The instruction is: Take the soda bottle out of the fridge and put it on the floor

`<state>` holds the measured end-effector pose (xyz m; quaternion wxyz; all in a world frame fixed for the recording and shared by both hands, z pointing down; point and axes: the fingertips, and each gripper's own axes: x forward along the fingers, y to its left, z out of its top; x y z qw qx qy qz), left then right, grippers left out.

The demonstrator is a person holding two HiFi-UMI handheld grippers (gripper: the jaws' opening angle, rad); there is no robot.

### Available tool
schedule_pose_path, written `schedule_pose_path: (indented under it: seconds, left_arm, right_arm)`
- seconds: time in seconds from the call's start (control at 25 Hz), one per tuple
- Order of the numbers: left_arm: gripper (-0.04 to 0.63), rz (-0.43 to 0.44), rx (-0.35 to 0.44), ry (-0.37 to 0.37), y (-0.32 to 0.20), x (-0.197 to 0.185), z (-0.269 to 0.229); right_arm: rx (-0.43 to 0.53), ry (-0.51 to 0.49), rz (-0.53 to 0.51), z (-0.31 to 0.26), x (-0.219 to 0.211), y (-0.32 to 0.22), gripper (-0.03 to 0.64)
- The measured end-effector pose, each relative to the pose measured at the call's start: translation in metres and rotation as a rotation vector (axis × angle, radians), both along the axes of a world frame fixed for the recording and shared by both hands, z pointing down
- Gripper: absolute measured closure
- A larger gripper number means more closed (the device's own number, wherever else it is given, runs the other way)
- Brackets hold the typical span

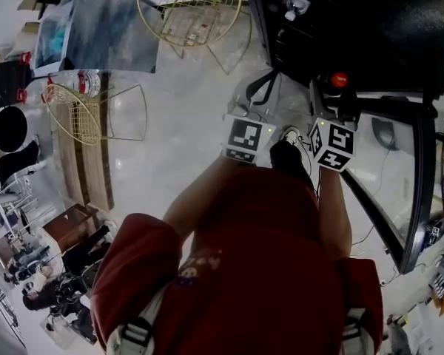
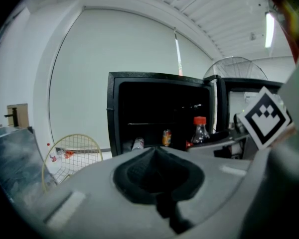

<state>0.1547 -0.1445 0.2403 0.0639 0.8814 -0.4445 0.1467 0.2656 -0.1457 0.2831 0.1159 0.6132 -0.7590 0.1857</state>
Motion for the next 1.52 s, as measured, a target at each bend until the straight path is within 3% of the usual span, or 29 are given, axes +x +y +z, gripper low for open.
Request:
schedule_pose_path:
  seconds: [0.44,0.76,1.24,1.52]
  left_arm:
    - [0.595,-0.133,0.009,-0.009,0.014,-0.003,-0.009]
    - [0.595,-0.234,-0.002,-0.014,0.016,-0.007,-0.042]
    - [0.595,-0.354,0.02,0.003,0.086,-0.095,-0.048]
    - [0.595,-0.455,0.053,-0.002,0.139,-0.183,-0.068]
  right_arm:
    - [0.027,0.015,-0.134,-0.025,0.013,0.045,0.319]
    - [-0.011,-0.026,-0.195,-0.052,0.023,0.04,0.319]
    - [0.004,-0.019,-0.348,-0.049,-0.065,0.096,0.319]
    - [0.034,0.002,-0.435,-0.079,-0.143,0.127,0.319]
